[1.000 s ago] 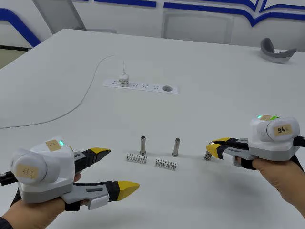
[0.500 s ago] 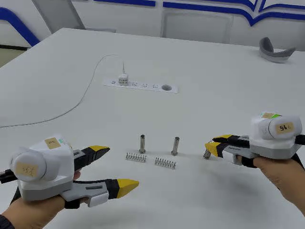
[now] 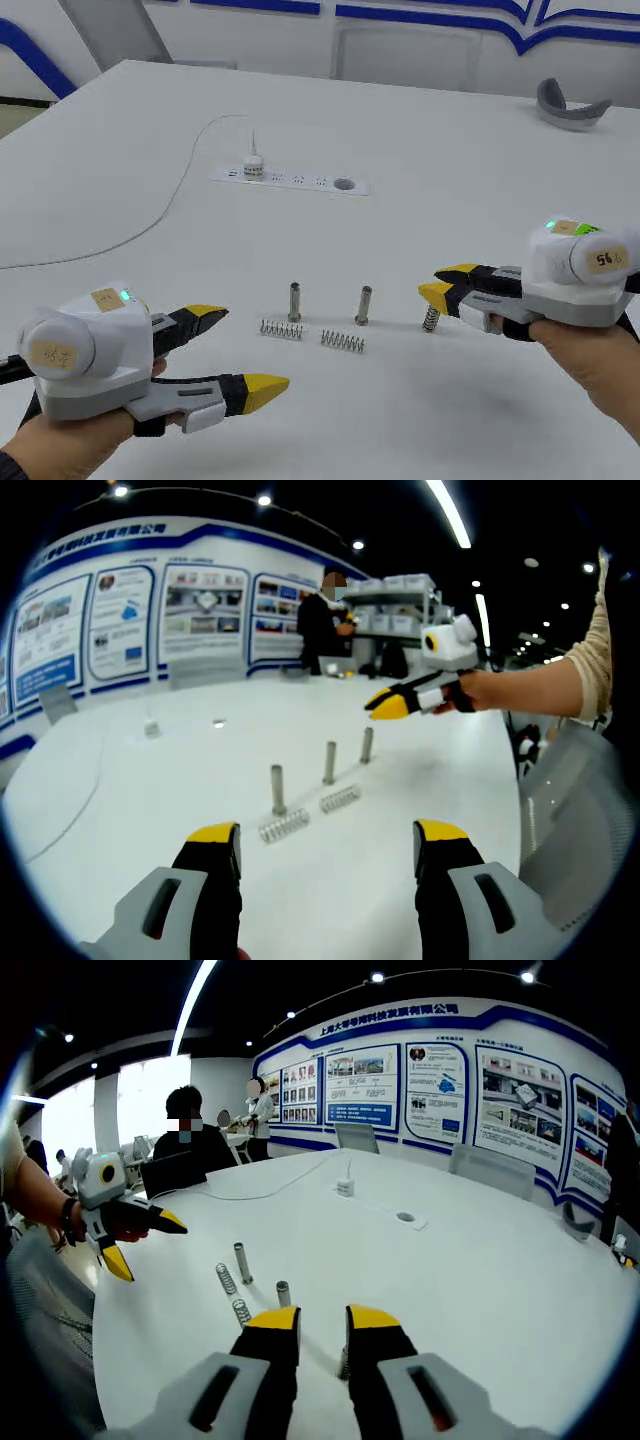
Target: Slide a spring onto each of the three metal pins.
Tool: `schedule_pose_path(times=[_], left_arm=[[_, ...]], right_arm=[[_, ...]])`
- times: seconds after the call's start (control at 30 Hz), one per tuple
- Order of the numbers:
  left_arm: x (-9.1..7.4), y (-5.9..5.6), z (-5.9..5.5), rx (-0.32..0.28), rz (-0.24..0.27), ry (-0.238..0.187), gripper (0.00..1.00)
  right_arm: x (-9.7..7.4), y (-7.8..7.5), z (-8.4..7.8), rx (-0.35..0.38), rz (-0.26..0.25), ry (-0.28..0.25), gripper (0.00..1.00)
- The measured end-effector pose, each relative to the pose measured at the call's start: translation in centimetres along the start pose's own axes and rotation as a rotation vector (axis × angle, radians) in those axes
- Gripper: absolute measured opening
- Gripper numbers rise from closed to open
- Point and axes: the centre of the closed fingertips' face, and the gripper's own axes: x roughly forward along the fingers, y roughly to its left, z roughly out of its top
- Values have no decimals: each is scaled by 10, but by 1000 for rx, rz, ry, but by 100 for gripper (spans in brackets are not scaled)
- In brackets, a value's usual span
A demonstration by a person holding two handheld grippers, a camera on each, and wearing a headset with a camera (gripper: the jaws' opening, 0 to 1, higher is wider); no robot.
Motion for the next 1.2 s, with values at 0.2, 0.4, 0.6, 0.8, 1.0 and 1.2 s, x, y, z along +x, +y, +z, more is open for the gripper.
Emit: schedule_pose_path(times=[0.2,0.4,0.6,0.8,1.0,1.2], left_arm=[[-1,0,1,0,-1,-2,71],[-2,1,1,2,2,-3,71],[-1,1,2,2,3,-4,71],[-1,1,1,2,2,-1,71],[-1,3,0,2,2,1,71],[-1,4,-1,2,3,3,71]], right_arm=[[5,17,2,-20,38,4,19],[14,33,-3,-48,87,26,19],[24,51,-8,-73,142,56,19],[32,62,-18,-93,185,91,19],[40,65,-28,-99,210,126,18],[47,69,-39,-113,242,161,18]])
